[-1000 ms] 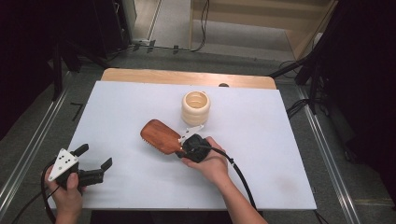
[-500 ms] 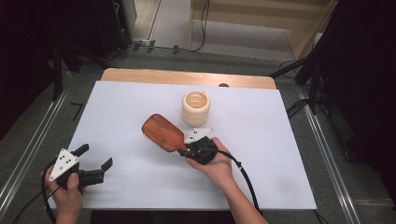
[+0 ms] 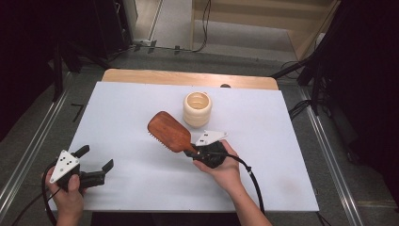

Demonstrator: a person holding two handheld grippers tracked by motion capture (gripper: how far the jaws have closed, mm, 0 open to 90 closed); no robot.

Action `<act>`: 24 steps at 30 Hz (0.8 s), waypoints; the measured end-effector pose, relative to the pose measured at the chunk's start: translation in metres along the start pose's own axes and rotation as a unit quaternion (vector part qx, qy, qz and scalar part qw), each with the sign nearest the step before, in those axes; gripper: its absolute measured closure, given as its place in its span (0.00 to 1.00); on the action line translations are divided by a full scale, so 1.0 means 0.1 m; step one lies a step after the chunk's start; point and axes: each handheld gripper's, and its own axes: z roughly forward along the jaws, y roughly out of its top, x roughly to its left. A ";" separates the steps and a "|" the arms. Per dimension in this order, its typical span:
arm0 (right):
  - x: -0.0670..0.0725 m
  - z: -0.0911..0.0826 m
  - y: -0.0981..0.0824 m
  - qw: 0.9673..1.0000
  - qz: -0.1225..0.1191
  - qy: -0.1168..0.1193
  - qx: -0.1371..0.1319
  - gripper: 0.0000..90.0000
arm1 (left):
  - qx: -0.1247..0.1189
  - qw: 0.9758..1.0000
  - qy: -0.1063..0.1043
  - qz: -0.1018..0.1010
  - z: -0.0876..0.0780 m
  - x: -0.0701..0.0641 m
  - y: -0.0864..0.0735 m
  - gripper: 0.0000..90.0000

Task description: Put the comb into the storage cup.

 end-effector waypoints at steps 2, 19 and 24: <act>-0.01 -0.03 -0.03 1.000 0.000 -0.001 -0.007 0.78 | 0.001 1.000 0.003 -0.001 -0.01 0.00 0.01 0.00; -0.07 -0.27 -0.23 0.999 0.002 -0.008 -0.049 0.78 | 0.005 1.000 0.011 0.012 0.04 -0.15 0.13 0.00; -0.09 -0.32 -0.31 0.998 0.009 -0.009 -0.060 0.78 | 0.001 1.000 -0.002 0.011 0.08 -0.25 0.22 0.00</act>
